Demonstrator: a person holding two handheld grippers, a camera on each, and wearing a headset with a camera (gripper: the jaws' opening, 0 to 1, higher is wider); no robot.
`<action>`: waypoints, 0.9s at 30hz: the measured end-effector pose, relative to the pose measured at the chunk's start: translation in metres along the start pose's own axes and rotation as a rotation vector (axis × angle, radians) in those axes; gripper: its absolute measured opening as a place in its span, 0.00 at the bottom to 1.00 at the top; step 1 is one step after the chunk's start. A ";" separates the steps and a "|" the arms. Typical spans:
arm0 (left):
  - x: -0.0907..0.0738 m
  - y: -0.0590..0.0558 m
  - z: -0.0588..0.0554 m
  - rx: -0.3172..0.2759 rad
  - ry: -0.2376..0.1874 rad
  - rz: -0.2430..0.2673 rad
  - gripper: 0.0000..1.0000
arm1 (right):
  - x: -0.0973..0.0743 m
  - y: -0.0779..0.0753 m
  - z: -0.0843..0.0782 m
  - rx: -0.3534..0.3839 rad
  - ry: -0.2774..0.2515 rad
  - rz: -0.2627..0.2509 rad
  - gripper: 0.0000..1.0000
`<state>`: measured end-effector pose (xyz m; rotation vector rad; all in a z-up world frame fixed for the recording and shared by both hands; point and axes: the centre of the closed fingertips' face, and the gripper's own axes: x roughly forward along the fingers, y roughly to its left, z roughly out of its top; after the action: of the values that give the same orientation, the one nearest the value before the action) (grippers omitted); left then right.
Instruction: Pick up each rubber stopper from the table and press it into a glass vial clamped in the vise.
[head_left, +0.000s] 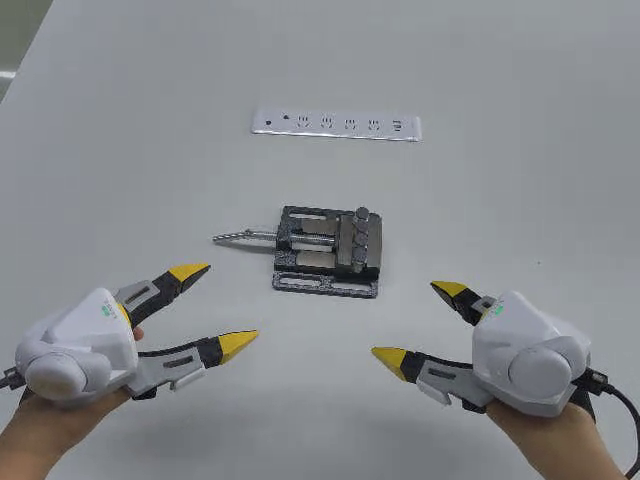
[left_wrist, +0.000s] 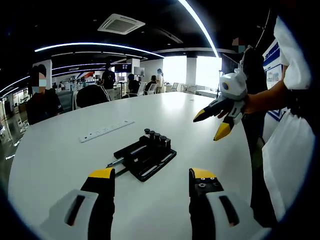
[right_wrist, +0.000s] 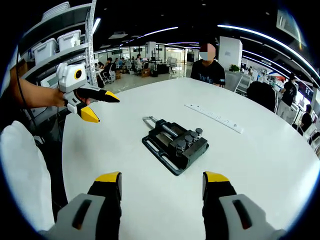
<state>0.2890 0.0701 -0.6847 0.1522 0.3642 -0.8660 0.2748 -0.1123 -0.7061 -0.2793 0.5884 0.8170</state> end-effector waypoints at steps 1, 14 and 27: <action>-0.001 0.001 -0.001 -0.001 0.001 0.002 0.58 | 0.000 0.002 -0.001 0.000 0.000 0.001 0.67; -0.008 -0.005 -0.008 -0.010 0.006 0.007 0.58 | -0.004 0.004 -0.007 0.004 0.005 -0.009 0.67; -0.008 -0.009 -0.005 -0.010 0.002 0.004 0.58 | -0.004 0.008 -0.009 0.006 0.009 -0.006 0.66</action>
<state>0.2764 0.0715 -0.6862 0.1445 0.3698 -0.8603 0.2631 -0.1136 -0.7113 -0.2794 0.5979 0.8082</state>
